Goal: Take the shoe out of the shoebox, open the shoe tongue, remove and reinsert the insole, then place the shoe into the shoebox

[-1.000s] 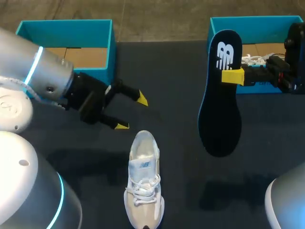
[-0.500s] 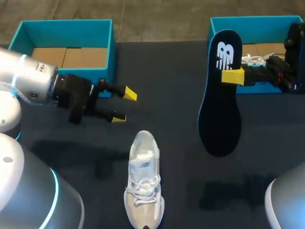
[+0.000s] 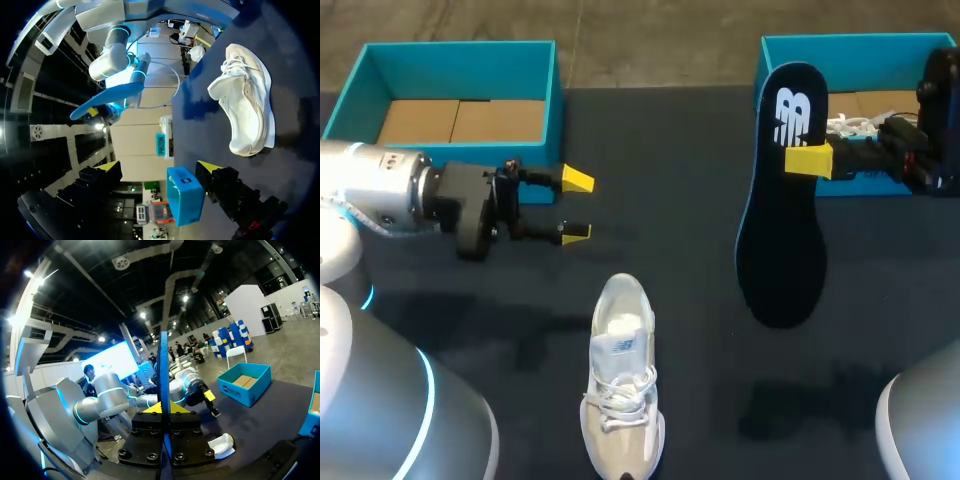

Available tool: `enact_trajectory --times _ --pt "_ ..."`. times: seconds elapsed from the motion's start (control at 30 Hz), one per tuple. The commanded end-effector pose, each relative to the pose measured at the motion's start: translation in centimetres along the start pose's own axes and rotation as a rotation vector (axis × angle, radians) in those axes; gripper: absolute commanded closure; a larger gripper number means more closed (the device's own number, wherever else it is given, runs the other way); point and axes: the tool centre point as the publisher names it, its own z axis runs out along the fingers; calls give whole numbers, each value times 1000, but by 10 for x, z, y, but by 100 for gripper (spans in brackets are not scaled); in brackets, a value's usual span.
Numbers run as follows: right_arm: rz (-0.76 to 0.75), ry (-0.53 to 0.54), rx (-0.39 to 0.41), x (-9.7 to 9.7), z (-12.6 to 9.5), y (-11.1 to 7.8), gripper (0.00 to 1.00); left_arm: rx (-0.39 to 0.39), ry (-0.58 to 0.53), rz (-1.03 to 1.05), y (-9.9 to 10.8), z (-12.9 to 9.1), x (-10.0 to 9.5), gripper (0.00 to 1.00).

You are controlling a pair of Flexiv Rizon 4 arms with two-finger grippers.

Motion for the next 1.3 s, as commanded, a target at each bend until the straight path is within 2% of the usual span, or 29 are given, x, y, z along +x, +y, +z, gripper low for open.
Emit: enact_trajectory --times 0.03,0.73,0.9,1.3 --pt "0 0 -2 0 1 -1 100 8 -12 3 4 0 3 0" --pt "0 0 -2 0 1 -1 100 3 -11 20 7 -1 0 0" --pt "114 -13 31 -20 13 2 100 12 -26 41 13 -4 -7 0" --pt "318 17 43 -71 40 4 100 34 -64 24 25 -14 -12 0"
